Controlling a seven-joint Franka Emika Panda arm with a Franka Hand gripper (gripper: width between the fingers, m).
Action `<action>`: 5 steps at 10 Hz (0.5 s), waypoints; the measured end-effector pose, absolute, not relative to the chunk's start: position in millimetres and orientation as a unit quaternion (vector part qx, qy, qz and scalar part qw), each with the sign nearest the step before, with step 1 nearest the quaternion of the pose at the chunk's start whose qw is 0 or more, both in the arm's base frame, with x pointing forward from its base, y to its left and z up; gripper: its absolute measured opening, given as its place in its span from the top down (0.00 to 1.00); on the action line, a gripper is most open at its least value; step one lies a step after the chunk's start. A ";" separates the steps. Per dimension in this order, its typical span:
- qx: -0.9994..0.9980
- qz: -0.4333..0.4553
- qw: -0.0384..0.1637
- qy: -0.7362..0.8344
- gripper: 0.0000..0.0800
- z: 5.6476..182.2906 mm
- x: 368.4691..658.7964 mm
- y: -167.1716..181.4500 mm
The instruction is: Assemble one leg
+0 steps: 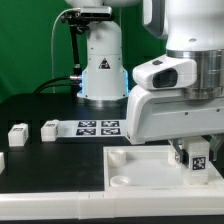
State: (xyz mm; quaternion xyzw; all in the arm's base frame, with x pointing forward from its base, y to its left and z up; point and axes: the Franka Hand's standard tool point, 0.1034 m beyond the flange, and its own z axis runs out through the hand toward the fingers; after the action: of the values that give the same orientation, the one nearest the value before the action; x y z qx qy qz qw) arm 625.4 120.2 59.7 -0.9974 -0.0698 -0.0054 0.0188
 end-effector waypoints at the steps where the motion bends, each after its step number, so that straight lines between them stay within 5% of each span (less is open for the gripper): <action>1: -0.998 -0.006 0.020 -0.055 0.64 59.8 625.5 120.7; 5: -0.964 -0.005 0.019 0.265 0.64 59.4 623.5 120.8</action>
Offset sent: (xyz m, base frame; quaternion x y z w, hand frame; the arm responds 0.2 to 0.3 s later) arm -0.0064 -0.0023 0.0007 -0.0317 -0.0077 0.3802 0.9243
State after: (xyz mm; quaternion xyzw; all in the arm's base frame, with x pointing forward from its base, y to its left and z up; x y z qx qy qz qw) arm 623.5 120.8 59.4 -0.9641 0.2648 -0.0052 0.0191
